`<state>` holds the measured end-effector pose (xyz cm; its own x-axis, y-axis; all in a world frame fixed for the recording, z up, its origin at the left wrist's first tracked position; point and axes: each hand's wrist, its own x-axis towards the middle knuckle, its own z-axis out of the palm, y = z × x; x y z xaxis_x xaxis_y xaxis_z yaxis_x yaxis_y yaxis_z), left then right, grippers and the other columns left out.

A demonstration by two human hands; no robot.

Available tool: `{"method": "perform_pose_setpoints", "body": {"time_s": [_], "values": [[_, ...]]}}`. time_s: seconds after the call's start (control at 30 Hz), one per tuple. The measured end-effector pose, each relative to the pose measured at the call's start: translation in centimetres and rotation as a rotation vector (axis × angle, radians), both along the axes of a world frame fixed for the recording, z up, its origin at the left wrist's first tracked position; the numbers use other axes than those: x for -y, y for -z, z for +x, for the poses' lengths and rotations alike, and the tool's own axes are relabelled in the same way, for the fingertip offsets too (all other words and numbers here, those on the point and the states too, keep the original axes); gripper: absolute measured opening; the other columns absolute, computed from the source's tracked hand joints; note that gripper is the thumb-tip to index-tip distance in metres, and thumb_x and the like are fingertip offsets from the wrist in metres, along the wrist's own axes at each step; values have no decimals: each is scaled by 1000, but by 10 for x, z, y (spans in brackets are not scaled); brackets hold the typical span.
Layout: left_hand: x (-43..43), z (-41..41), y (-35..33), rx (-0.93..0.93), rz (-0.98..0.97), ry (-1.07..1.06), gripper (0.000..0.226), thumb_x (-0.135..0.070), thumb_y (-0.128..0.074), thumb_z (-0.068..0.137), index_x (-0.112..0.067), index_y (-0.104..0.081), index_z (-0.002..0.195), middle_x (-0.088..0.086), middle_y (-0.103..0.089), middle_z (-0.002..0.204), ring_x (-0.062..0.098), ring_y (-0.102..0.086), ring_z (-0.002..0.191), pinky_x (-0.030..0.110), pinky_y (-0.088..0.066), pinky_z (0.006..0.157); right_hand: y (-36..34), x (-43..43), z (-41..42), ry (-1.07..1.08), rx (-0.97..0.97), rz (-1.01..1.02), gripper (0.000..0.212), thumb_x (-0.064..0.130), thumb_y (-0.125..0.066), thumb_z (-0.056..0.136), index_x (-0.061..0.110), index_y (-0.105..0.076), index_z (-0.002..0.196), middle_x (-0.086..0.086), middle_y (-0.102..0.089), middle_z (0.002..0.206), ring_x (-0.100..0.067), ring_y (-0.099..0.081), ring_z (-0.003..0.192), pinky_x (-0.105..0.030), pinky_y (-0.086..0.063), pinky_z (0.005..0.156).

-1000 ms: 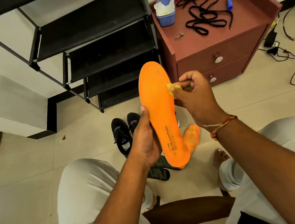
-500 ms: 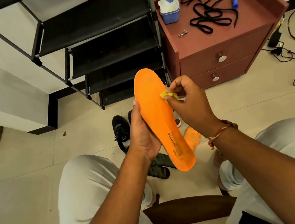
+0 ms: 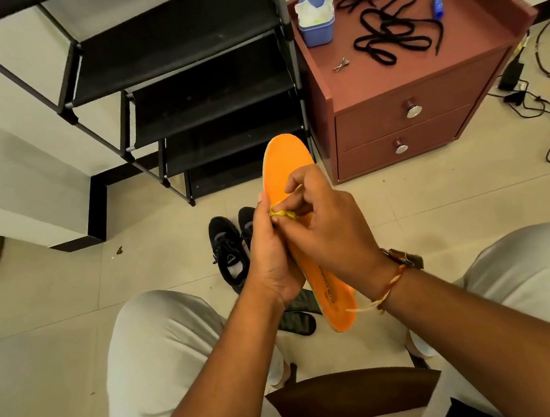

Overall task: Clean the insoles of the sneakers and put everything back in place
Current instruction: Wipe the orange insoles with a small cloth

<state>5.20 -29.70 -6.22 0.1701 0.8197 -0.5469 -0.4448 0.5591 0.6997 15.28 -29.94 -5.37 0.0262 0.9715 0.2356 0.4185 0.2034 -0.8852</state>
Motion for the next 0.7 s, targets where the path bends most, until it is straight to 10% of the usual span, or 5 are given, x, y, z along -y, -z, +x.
{"method": "perform_pose_setpoints", "body": {"time_s": [0.7], "values": [[7, 3, 3, -173, 30, 87, 45, -63, -30, 99, -33, -57, 120, 9, -76, 109, 30, -72, 101, 57, -48, 101, 9, -35, 40, 338, -68, 30, 39, 25, -76, 87, 23, -44, 108, 7, -71, 88, -2, -68, 85, -27, -59, 75]]}}
